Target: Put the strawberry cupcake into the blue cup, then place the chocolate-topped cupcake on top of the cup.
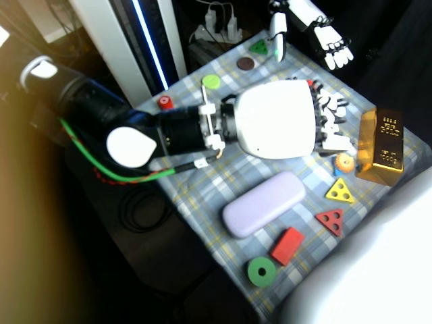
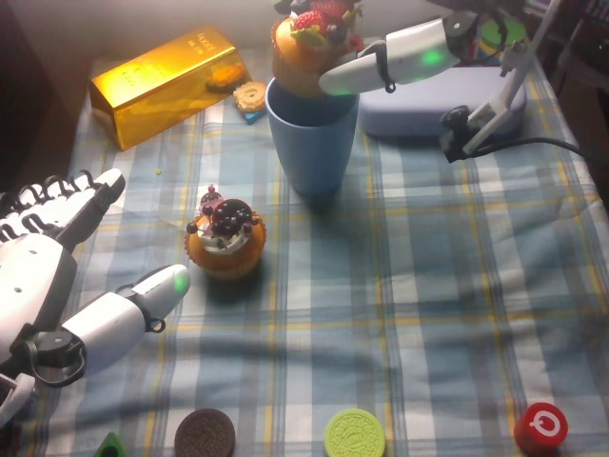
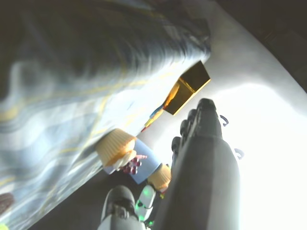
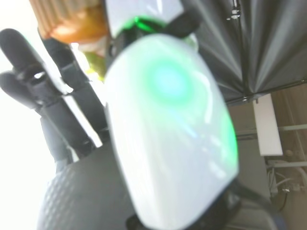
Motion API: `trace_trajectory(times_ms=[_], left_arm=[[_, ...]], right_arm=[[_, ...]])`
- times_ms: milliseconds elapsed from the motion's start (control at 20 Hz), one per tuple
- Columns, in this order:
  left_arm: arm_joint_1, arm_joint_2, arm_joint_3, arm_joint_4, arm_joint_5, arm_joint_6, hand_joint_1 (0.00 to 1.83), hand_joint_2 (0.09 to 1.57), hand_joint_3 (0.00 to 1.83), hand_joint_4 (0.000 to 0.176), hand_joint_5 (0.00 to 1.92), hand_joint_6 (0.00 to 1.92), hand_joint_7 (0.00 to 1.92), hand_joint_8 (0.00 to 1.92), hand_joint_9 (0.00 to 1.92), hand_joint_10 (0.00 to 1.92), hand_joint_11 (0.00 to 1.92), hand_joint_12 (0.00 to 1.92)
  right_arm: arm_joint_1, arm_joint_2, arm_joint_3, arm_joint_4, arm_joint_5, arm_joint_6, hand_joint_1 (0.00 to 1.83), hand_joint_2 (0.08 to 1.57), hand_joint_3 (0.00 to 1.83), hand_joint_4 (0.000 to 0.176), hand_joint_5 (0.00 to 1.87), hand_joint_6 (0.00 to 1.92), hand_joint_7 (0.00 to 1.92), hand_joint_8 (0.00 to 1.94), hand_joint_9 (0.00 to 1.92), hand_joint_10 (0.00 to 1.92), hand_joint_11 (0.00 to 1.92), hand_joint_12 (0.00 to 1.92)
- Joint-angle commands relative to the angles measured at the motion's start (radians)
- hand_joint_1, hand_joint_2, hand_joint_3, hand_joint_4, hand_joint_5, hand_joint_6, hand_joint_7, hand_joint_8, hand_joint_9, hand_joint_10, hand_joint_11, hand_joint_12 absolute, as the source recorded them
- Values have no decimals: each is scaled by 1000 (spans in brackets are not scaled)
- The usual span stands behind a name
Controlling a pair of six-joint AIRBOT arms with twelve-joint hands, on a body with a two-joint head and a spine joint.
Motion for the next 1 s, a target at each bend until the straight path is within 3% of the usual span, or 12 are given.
trace_trajectory(times_ms=[0,100,300,350,450,500,600,650,750,800,900,950], left_arm=[[-5,8,-2,49,-111,-2,378,1061,0,70,243,9,174,6,91,7,2,1],[-6,8,-1,49,-111,-2,347,1056,0,86,236,4,165,1,95,7,10,4],[-6,8,-1,49,-110,-2,359,1051,0,73,261,9,183,5,109,7,17,8],[-6,7,-1,49,-110,-2,360,1047,0,86,258,7,184,5,110,6,17,8],[-6,7,-1,48,-110,-2,349,1051,0,88,255,4,183,3,106,3,14,7],[-6,7,-1,48,-109,-2,333,1055,1,87,242,1,173,0,101,1,9,5],[-6,7,-1,48,-108,-2,359,1058,1,87,243,1,168,1,103,5,7,3],[-6,7,-1,47,-108,-2,335,1060,2,101,232,0,157,0,97,2,5,2],[-6,7,-1,47,-108,-2,362,1062,1,96,228,2,153,1,83,0,0,0],[-6,7,-1,47,-108,-2,353,1058,0,96,231,3,156,2,92,3,3,1],[-6,7,-1,47,-106,-2,352,1063,2,84,234,2,161,2,94,2,2,1],[-6,6,-1,47,-106,-2,353,1058,0,90,232,1,158,1,90,0,0,0]], right_arm=[[5,2,2,49,103,12,799,1034,0,0,737,5,906,1,966,138,480,1398],[5,2,2,45,103,12,781,1004,0,0,742,2,858,0,898,104,401,1382],[5,2,2,41,102,12,777,978,2,0,777,0,802,0,836,63,312,1419],[5,2,3,41,102,12,783,973,0,0,788,2,794,0,816,47,259,1443],[5,2,3,36,98,12,784,978,1,0,760,0,768,0,782,26,190,1497],[5,2,3,33,96,12,789,962,0,0,767,3,588,0,532,4,37,1452],[5,2,3,30,94,12,789,971,2,0,747,0,551,1,489,7,1,1438],[5,2,3,28,93,12,788,969,0,0,752,2,589,10,527,20,0,1472],[5,2,2,24,91,12,744,963,0,15,748,0,556,2,492,3,0,1397],[5,2,2,21,90,14,743,972,3,0,712,0,549,0,496,4,0,1386],[5,2,2,18,89,18,753,948,0,0,685,0,545,1,488,4,0,1350],[5,2,2,18,89,18,728,938,0,21,657,0,511,0,444,1,0,1278]])
